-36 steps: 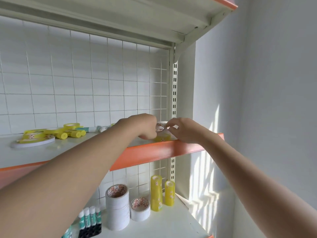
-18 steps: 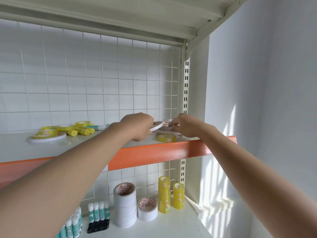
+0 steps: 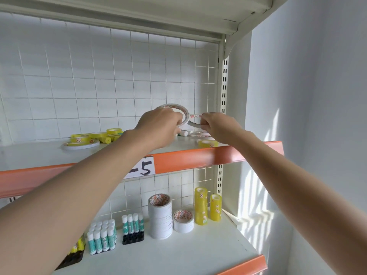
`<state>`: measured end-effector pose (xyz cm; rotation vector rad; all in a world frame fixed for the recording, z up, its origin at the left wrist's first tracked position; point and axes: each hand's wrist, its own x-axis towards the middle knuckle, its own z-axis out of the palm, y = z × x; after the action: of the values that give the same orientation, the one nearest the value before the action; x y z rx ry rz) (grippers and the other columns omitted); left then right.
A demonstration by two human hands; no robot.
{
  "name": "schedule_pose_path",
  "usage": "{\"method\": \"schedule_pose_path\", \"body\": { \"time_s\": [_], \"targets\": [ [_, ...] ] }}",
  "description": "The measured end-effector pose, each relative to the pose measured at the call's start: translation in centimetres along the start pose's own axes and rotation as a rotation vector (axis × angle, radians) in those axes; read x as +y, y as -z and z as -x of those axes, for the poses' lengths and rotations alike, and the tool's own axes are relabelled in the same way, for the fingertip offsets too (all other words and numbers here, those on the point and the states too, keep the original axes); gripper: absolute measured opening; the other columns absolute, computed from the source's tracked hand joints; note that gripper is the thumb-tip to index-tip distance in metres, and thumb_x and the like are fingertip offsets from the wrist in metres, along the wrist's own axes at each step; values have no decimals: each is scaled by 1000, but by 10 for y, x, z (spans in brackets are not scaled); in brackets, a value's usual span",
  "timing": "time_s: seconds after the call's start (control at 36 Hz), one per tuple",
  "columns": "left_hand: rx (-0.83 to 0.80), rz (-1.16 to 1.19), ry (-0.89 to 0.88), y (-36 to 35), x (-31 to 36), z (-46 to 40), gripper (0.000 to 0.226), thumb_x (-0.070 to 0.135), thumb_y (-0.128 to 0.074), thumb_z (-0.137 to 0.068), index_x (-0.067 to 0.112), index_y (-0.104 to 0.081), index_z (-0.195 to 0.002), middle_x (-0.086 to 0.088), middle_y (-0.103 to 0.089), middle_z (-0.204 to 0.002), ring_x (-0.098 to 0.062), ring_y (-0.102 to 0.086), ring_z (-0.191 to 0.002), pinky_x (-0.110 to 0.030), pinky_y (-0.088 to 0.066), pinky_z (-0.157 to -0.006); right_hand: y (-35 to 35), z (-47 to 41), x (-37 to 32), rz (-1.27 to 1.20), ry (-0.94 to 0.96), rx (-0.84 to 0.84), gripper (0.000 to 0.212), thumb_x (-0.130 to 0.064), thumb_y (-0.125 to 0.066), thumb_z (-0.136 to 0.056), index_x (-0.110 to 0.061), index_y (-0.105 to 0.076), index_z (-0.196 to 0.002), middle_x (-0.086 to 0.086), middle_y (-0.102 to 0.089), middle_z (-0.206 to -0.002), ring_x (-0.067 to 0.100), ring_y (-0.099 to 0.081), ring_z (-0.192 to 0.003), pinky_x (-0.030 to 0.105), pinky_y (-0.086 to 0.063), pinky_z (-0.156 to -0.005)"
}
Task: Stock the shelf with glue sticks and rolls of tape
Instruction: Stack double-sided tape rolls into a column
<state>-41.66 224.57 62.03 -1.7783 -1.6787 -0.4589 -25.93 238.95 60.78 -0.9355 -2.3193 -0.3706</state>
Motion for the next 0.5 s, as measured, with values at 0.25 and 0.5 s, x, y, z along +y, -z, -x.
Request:
{"method": "schedule_pose_path", "body": {
  "time_s": [0.25, 0.5],
  "targets": [
    [139, 229, 14, 30, -11, 67, 19, 33, -54, -96, 20, -66, -104, 1, -56, -96, -22, -49, -100, -34, -41, -75, 30, 66, -55, -65, -18, 222, 14, -24, -51, -96, -14, -60, -97, 1, -61, -99, 28, -57, -84, 37, -47, -68],
    [360, 276, -165, 18, -2, 164, 22, 28, -55, -84, 15, -72, -83, -3, -60, -75, -29, -59, -79, -32, -47, -58, 21, 164, -119, 30, 20, 458, 13, -24, -59, -87, -12, -62, -86, 3, -62, -92, 25, -61, -61, 35, -48, -47]
  ]
}}
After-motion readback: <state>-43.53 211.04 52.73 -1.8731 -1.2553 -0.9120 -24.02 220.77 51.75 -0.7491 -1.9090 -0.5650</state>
